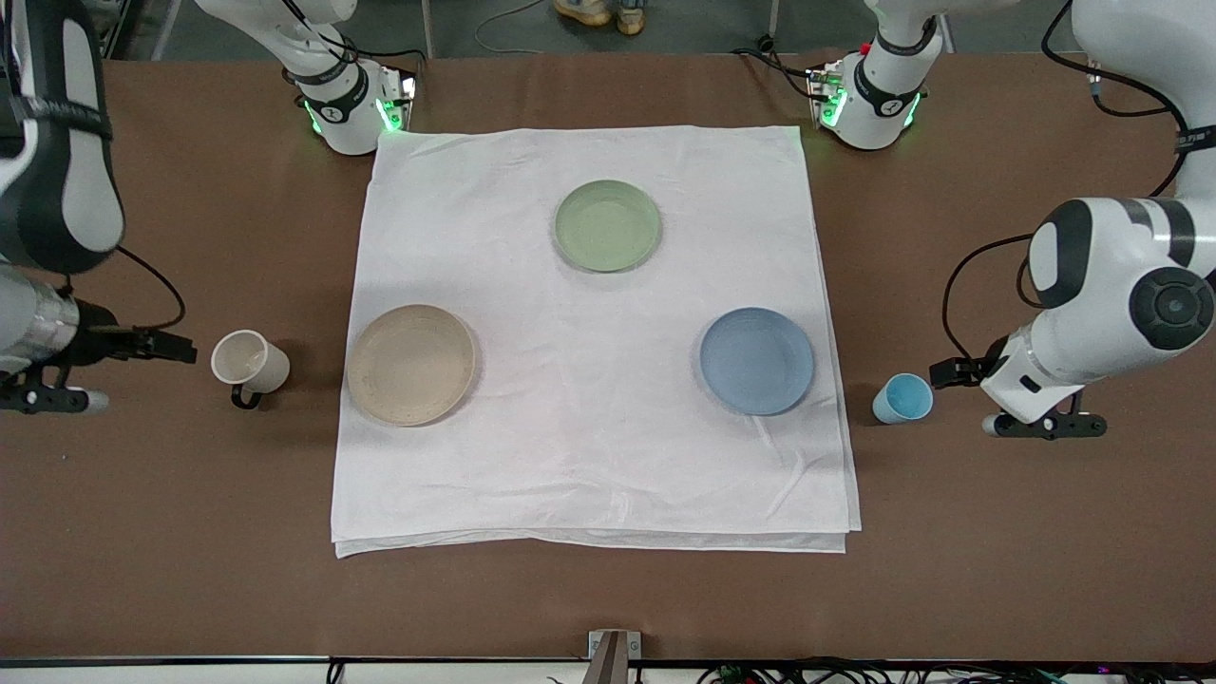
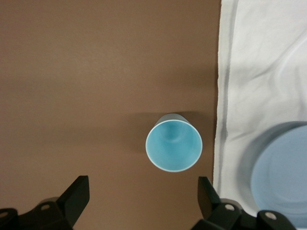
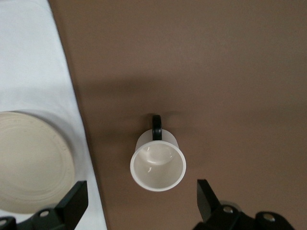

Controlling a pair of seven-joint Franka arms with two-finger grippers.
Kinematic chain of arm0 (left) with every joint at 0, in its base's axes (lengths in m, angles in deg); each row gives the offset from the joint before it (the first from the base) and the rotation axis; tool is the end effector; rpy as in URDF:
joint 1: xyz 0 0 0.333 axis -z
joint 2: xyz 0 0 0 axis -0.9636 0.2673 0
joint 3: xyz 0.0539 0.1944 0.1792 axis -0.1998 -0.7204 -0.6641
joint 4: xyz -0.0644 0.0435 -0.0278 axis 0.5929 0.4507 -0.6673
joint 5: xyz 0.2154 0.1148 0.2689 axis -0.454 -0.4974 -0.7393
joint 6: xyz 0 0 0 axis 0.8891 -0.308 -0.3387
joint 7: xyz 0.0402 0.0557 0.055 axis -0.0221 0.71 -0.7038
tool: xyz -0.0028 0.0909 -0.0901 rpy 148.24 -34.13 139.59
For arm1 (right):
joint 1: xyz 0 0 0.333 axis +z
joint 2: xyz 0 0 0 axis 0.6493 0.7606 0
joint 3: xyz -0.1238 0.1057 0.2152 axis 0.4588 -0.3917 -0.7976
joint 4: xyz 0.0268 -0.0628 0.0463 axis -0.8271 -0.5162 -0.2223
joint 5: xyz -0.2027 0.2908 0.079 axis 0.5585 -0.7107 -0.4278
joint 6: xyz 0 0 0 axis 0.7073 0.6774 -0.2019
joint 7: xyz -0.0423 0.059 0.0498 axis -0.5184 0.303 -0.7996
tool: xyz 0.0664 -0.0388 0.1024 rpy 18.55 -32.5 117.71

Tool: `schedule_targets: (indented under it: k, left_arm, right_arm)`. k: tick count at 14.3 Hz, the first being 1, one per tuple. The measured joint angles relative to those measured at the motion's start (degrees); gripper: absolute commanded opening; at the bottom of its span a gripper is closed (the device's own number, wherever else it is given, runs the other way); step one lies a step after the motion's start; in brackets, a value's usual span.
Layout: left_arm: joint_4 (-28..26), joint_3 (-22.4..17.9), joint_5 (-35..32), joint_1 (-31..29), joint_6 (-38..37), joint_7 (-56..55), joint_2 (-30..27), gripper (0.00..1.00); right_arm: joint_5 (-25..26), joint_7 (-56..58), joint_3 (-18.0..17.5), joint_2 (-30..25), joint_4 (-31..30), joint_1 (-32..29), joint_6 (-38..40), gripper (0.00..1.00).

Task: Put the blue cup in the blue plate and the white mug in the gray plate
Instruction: 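Grasp the white mug with the right gripper while the left gripper grasps the cup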

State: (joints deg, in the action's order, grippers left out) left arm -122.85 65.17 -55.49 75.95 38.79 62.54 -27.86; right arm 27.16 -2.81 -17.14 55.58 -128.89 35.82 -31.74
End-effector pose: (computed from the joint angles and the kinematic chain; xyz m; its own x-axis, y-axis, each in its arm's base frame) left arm 0.5887 -0.0302 0.2960 0.9964 -0.0211 -0.0820 -0.0247 -0.9988 -0.0427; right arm 0.5807 -0.0912 0.3303 0.9905 -0.0860 -0.1075 -0.0847 -0.9963 0.0174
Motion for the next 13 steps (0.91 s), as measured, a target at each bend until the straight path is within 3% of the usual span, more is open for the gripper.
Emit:
schedule_targets:
  k: [4, 5, 7, 9, 10, 11, 13]
  left_arm:
    - [-3.74, -0.02, 0.22, -1.53, 6.25, -0.33, 3.59, 0.66]
    - [-3.83, -0.02, 0.49, -1.88, 7.05, -0.32, 4.49, 0.58]
    - [-3.84, 0.04, 0.78, -1.97, 8.21, -0.32, 5.99, 0.41]
    - [-3.82, 0.18, 0.82, -1.93, 8.59, -0.32, 6.83, 0.17]
    - [-3.82, 0.19, 0.83, -1.92, 8.78, -0.32, 7.03, 0.05]
    - [-3.82, 0.19, 0.83, -1.92, 9.18, -0.32, 7.15, 0.00]
    - [-3.75, 0.28, 0.87, -1.83, 9.76, -0.31, 7.24, 0.00]
  right_arm:
    - [-2.31, -0.01, -0.03, 6.02, -9.24, -0.92, -17.73, 0.95]
    - [-2.50, -0.02, -0.06, 7.03, -10.46, -0.92, -20.25, 0.89]
    - [-2.73, -0.03, -0.07, 8.38, -11.69, -0.92, -22.14, 0.54]
    - [-3.00, -0.03, -0.10, 8.80, -12.16, -0.92, -22.11, 0.04]
    - [-3.03, -0.03, -0.12, 8.79, -12.28, -0.92, -21.98, 0.00]
    - [-3.03, -0.03, -0.16, 8.79, -12.27, -0.92, -21.57, 0.00]
    - [-3.10, -0.13, -0.34, 8.73, -11.95, -0.78, -19.58, 0.00]
